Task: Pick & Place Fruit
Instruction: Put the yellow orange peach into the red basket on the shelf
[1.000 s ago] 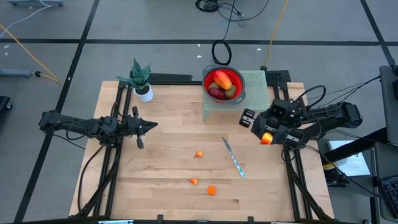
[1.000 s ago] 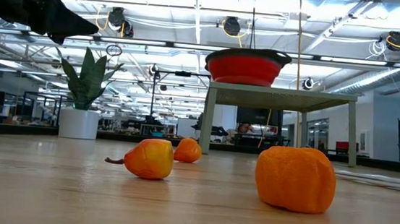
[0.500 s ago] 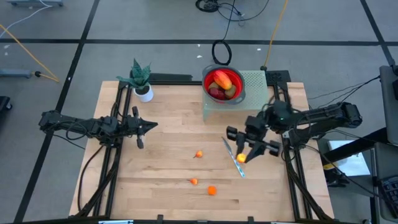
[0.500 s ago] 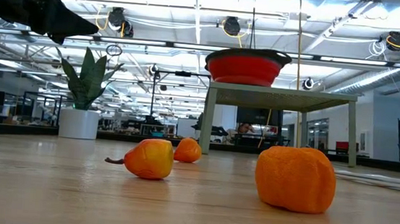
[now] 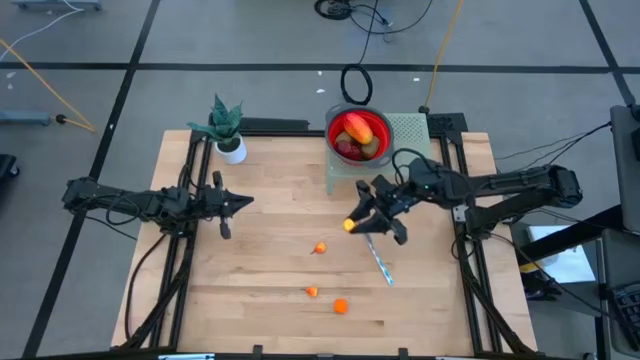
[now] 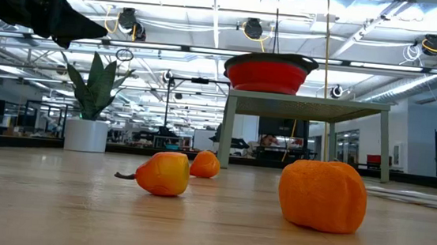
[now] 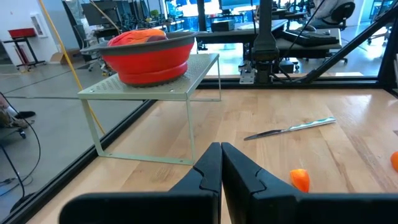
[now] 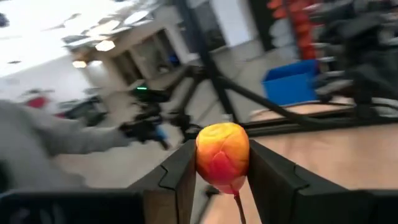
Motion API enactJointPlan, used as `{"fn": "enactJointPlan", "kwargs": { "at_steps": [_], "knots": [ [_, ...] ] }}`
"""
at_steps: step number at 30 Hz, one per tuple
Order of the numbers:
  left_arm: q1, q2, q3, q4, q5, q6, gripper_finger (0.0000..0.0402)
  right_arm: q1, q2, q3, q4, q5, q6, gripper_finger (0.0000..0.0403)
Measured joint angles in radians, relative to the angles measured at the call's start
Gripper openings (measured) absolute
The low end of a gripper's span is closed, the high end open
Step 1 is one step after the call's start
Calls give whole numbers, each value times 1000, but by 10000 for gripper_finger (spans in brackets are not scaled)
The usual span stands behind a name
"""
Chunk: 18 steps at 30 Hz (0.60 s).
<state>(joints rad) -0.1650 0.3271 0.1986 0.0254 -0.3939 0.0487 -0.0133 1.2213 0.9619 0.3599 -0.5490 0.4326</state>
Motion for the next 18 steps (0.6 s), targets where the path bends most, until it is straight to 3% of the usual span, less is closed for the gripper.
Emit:
{"fn": "enactJointPlan", "kwargs": {
  "at_steps": [18],
  "knots": [
    [0, 0, 0, 0, -1, 30, 10, -75, -15, 0, -82, 400, -419, 121]
  ]
}}
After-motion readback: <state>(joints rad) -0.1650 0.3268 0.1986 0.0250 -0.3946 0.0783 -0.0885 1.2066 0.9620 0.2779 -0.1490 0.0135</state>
